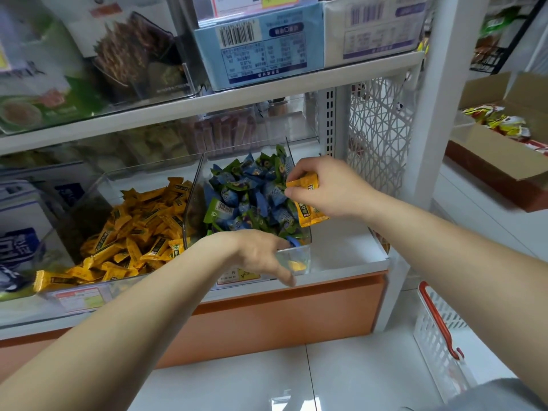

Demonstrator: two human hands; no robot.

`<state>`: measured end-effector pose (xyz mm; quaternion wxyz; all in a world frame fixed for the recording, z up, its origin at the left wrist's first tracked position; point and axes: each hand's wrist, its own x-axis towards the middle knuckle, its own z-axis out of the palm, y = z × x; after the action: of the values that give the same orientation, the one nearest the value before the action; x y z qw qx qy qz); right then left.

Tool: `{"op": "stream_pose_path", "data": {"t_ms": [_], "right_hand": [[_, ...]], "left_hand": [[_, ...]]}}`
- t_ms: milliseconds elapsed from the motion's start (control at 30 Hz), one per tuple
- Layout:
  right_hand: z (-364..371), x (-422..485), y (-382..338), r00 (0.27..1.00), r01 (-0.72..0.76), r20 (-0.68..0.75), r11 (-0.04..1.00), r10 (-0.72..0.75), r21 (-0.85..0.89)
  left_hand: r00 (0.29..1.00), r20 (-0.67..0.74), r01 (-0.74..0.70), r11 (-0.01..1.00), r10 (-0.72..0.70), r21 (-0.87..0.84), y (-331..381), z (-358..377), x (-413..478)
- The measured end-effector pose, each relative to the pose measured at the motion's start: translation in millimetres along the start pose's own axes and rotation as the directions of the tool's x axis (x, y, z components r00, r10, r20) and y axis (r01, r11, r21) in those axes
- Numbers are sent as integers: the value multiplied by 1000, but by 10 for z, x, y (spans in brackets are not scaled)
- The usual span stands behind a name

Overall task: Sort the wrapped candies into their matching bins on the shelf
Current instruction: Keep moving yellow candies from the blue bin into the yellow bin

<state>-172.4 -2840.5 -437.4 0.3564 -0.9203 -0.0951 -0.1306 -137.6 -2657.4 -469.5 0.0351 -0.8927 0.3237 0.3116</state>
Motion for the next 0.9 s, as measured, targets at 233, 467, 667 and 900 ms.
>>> {"op": "stream_pose_path", "data": {"t_ms": [233,467,667,900], "right_hand": [[-34,-46,-7,1000,8,1,1000,-8,3],[-25,-19,-83,997,-4,-75,997,10,81],[71,74,-327,990,-30,-120,937,76,347],[651,262,-976,983,-1,-155,855,95,518]], "left_hand": [[967,-223,-168,968,124,-188,-72,64,-131],[797,-590,-295,936,130,-192,-194,91,-322],[749,-653,-488,574,-112,-658,-289,15,-715],[715,-558,-607,23,-421,-794,-234,104,-1052]]}}
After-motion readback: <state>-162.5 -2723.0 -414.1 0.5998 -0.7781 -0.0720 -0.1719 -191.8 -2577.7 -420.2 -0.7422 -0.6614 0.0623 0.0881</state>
